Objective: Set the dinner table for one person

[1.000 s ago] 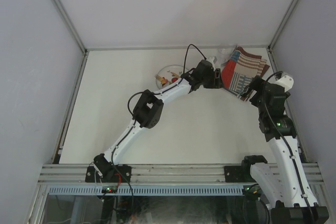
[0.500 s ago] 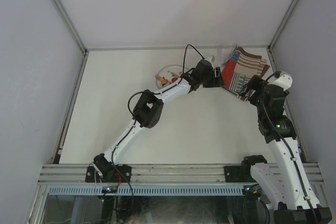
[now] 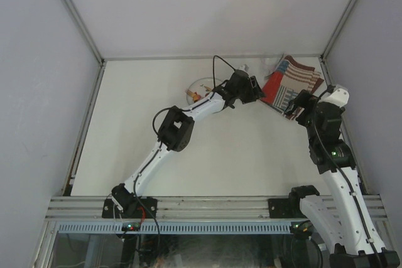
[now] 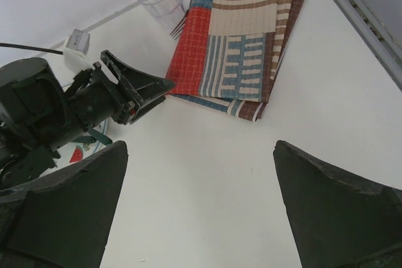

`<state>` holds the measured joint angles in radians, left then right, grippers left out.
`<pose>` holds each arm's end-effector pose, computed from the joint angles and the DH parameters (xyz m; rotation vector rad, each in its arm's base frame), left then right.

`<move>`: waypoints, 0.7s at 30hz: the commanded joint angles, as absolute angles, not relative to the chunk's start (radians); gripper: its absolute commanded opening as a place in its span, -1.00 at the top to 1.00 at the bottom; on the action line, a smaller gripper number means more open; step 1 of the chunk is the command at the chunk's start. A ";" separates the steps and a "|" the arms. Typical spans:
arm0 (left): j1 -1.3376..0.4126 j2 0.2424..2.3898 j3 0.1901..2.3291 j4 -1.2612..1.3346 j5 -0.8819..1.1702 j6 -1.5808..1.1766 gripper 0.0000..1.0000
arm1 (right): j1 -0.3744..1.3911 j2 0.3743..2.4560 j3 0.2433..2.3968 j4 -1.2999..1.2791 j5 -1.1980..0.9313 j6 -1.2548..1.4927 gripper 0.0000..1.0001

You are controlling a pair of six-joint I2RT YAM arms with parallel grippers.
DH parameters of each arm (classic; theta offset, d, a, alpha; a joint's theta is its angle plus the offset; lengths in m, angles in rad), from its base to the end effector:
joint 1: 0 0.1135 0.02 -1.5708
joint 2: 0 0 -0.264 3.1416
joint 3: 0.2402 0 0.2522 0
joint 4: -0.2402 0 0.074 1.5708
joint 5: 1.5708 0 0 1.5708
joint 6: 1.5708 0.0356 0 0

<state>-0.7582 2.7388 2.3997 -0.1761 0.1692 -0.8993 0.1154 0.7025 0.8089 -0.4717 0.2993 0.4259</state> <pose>0.4379 -0.4230 0.1383 -0.0487 2.3042 -1.1210 0.1568 0.0076 0.3312 0.4910 1.8560 0.0739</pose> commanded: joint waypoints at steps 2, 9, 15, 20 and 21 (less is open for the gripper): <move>-0.723 2.793 2.488 -0.155 0.190 -1.009 0.39 | 0.135 0.685 0.867 -0.447 0.298 0.409 -1.00; -0.744 2.680 2.331 -0.272 0.205 -0.925 1.00 | 0.137 0.708 0.840 -0.458 0.319 0.409 -1.00; -0.794 2.498 2.144 -0.344 0.026 -0.733 1.00 | 0.111 0.889 0.799 -0.335 0.307 0.374 -1.00; -0.823 2.371 1.996 -0.317 -0.014 -0.680 0.99 | 0.006 1.163 0.863 -0.250 0.189 0.416 -0.99; -0.835 2.342 1.971 -0.321 -0.050 -0.649 1.00 | -0.019 1.219 0.885 -0.239 0.154 0.430 -0.94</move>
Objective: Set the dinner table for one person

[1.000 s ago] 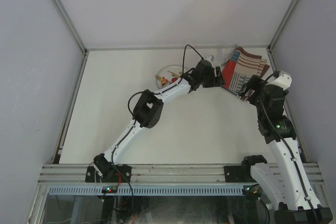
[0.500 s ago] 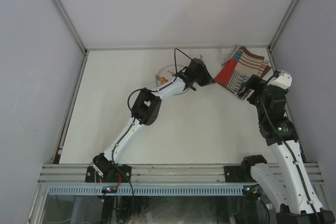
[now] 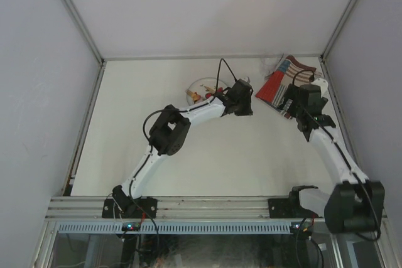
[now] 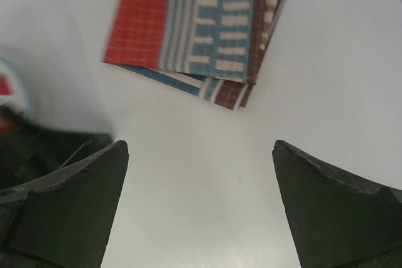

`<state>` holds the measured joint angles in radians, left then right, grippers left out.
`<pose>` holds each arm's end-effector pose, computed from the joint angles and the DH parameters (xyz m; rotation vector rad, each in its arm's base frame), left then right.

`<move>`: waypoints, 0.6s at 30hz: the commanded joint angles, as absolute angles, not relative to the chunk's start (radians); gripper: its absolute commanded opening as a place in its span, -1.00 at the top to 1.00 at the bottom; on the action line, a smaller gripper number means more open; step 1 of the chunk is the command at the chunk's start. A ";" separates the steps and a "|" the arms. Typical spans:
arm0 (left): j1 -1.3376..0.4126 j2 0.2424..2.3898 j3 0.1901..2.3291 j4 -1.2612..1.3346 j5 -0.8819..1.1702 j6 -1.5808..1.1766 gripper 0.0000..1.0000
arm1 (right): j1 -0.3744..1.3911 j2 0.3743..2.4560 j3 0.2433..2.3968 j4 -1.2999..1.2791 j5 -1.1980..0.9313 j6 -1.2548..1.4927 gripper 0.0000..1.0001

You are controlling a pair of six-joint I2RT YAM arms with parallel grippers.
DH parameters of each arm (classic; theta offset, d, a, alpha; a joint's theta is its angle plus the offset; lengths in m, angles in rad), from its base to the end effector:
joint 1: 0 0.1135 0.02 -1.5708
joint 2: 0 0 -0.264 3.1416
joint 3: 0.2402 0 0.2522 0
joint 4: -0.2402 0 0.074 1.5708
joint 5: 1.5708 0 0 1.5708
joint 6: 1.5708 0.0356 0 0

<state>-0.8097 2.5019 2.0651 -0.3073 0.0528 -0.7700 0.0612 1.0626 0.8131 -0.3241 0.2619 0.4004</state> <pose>0.3847 -0.4066 0.1476 0.0777 2.4717 -0.8163 0.2349 0.0052 0.2830 0.5070 2.0611 -0.0077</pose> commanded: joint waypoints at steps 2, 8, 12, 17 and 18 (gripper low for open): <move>-0.861 2.278 1.912 -0.303 -0.119 -0.585 0.77 | -0.048 1.311 0.921 -0.207 0.127 0.439 -0.81; -0.916 2.090 1.753 -0.266 -0.342 -0.436 0.59 | -0.068 1.516 1.037 -0.174 0.156 0.400 -0.05; -0.919 1.959 1.636 -0.263 -0.489 -0.391 0.50 | -0.069 1.652 1.135 -0.171 0.202 0.351 0.69; -0.917 1.803 1.477 -0.282 -0.575 -0.388 0.53 | -0.078 1.875 1.325 -0.225 0.180 0.328 1.00; -0.917 1.759 1.444 -0.281 -0.582 -0.387 0.54 | -0.083 1.912 1.357 -0.229 0.162 0.322 1.00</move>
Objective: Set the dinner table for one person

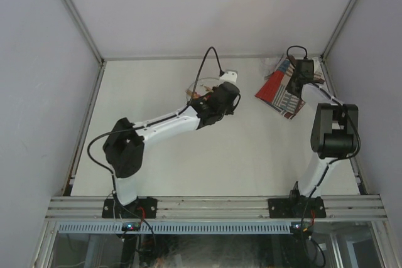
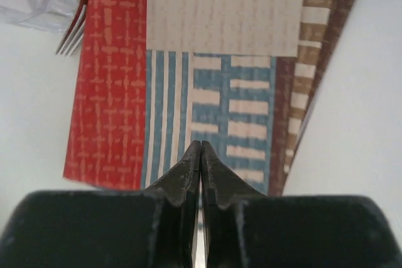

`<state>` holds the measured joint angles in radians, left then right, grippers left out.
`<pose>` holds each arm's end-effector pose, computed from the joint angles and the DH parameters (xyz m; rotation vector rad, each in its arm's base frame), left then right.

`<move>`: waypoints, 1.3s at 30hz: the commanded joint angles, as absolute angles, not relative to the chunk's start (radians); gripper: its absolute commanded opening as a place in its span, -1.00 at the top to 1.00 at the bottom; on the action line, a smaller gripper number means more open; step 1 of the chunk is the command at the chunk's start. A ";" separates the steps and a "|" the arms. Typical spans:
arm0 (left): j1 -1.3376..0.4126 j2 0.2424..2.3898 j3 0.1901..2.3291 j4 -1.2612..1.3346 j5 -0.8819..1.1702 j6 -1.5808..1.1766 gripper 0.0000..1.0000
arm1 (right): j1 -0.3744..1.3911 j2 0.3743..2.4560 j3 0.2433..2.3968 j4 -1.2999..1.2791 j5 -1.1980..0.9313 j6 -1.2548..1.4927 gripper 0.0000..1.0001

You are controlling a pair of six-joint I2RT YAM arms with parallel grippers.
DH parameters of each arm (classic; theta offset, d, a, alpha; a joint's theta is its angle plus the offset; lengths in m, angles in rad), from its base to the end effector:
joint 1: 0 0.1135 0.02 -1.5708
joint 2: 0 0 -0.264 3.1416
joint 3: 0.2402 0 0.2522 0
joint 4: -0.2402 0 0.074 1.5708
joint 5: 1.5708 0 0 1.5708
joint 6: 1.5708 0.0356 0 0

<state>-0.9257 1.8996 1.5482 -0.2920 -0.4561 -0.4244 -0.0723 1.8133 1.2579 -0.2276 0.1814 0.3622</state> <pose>0.2775 -0.3427 0.2718 0.2900 2.1331 -0.2808 0.3989 -0.0353 0.2147 0.5900 2.2630 -0.0700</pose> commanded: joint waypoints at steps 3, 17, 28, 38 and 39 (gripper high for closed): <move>-0.914 1.666 1.354 -0.291 -0.586 -0.403 0.54 | -0.111 1.989 1.402 -0.235 0.125 0.331 1.00; -0.902 1.325 1.157 -0.345 -0.680 -0.452 0.52 | -0.057 2.011 1.463 -0.530 -0.068 0.359 1.00; -0.901 1.243 1.091 -0.380 -0.761 -0.479 0.48 | 0.109 1.992 1.372 -0.687 -0.023 0.333 1.00; -0.899 1.264 1.100 -0.364 -0.733 -0.476 0.46 | 0.300 1.740 1.053 -0.640 -0.100 0.393 1.00; -0.899 1.272 1.106 -0.361 -0.719 -0.471 0.47 | 0.335 1.707 1.027 -0.648 -0.090 0.402 1.00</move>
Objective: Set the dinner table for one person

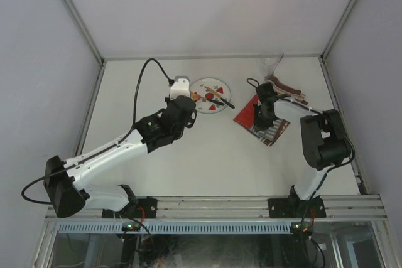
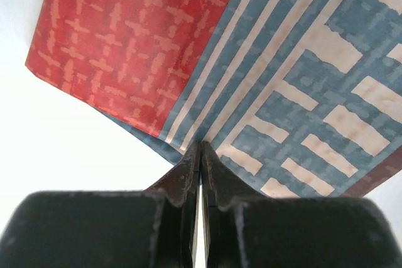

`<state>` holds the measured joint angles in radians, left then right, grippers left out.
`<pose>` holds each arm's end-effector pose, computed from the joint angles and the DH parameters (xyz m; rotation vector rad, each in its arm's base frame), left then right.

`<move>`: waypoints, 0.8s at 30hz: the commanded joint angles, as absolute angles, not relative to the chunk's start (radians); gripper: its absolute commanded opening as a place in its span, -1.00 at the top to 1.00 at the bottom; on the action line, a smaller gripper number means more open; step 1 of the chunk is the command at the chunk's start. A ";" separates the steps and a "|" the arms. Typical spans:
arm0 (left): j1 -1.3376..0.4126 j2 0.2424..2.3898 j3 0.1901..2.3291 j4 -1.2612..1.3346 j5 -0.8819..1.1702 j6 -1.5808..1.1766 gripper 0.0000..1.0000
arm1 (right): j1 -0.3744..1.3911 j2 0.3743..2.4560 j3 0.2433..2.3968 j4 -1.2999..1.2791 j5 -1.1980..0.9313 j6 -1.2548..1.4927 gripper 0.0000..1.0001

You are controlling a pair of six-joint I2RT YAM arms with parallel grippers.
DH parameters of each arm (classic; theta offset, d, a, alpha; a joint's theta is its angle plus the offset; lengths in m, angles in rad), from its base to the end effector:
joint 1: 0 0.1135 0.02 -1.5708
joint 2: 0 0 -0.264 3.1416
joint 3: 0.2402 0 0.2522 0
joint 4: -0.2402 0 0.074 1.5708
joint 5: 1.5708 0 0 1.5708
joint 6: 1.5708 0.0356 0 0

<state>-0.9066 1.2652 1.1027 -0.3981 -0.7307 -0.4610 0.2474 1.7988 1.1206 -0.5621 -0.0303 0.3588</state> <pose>0.1895 -0.2036 0.3314 0.0284 1.9791 -0.1022 0.3329 0.0852 0.1600 0.1504 2.8255 0.1818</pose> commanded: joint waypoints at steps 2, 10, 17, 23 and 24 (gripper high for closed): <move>-0.900 1.287 1.113 -0.363 -0.703 -0.472 0.50 | 0.409 1.636 0.971 -0.668 -0.033 0.436 1.00; -0.900 1.286 1.070 -0.356 -0.684 -0.519 0.57 | 0.793 1.391 0.755 -0.661 -0.050 0.687 1.00; -0.927 1.243 0.994 -0.292 -0.657 -0.519 0.61 | 1.003 1.254 0.824 -0.855 0.305 0.829 0.83; -1.016 1.398 1.002 -0.176 -0.516 -0.512 0.99 | 0.838 1.224 0.902 -0.881 0.442 0.761 -0.59; -1.033 1.451 1.020 -0.160 -0.506 -0.507 1.00 | 0.790 1.229 0.910 -0.899 0.464 0.761 -0.61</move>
<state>-0.9653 1.3155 1.0019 -0.2943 -0.6113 -0.5129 0.9051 1.2385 0.8539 -0.8421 0.2882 0.7650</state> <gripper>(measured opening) 0.015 0.764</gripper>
